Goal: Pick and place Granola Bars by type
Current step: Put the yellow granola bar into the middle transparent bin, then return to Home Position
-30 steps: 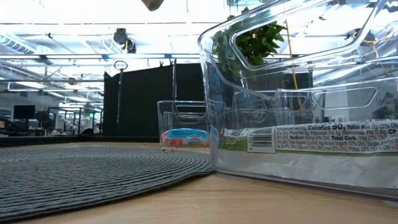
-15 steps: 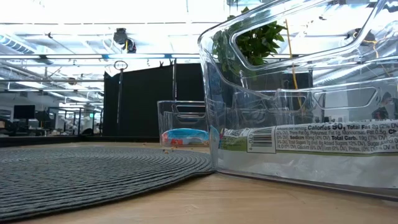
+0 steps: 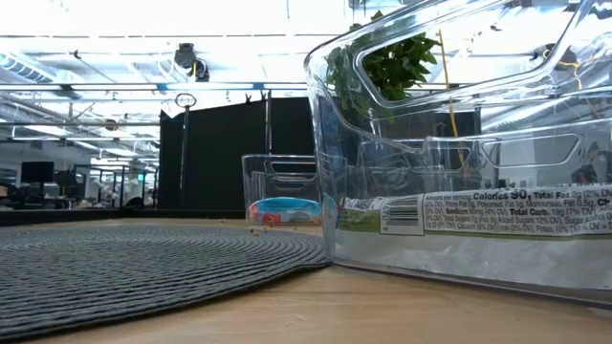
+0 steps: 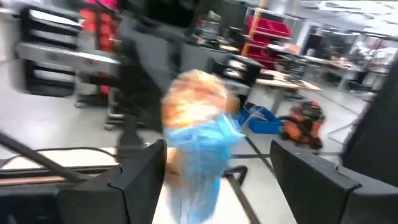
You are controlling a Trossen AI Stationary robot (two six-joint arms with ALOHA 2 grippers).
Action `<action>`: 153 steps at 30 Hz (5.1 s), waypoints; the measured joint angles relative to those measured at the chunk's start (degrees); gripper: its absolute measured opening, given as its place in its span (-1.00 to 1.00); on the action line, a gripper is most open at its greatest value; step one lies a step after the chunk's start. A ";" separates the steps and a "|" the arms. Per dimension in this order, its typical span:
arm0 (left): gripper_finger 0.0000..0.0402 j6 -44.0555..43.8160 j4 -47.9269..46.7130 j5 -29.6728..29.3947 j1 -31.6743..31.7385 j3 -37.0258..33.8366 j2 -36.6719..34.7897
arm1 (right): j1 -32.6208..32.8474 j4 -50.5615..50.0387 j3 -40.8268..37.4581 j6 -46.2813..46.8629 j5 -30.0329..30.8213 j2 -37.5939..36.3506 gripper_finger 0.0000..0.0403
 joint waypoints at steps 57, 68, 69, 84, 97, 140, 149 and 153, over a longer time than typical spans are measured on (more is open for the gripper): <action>0.62 -1.66 -3.73 -4.26 2.19 0.13 -2.52 | -0.14 -1.63 0.03 -2.16 -1.60 0.50 -0.93; 0.82 -0.31 -22.46 -5.14 4.08 0.04 -8.15 | -0.33 -9.72 0.05 -0.80 0.85 -1.01 -0.94; 0.80 -0.68 -23.68 -5.12 4.29 0.04 -8.54 | -0.58 -11.75 0.05 0.08 1.36 -1.07 -0.94; 0.85 -4.07 -45.21 -4.52 4.46 0.02 -12.04 | -4.35 -34.07 -2.23 6.87 1.30 1.52 -0.94; 0.84 -5.07 -49.48 -5.52 4.46 0.02 -16.85 | -6.41 -33.23 -23.33 13.01 -5.25 1.70 -0.95; 0.86 -13.25 -7.48 -8.03 -2.68 -55.43 -44.43 | -10.20 -23.73 -40.61 15.95 -18.04 4.56 -0.08; 0.90 -17.18 -0.60 -13.96 -5.73 -66.81 -54.12 | -11.06 -24.87 -37.13 14.76 -17.87 4.56 0.06; 0.90 -18.85 0.42 -13.95 -6.72 -70.74 -57.06 | -11.24 -25.66 -34.31 16.29 -17.83 4.50 0.07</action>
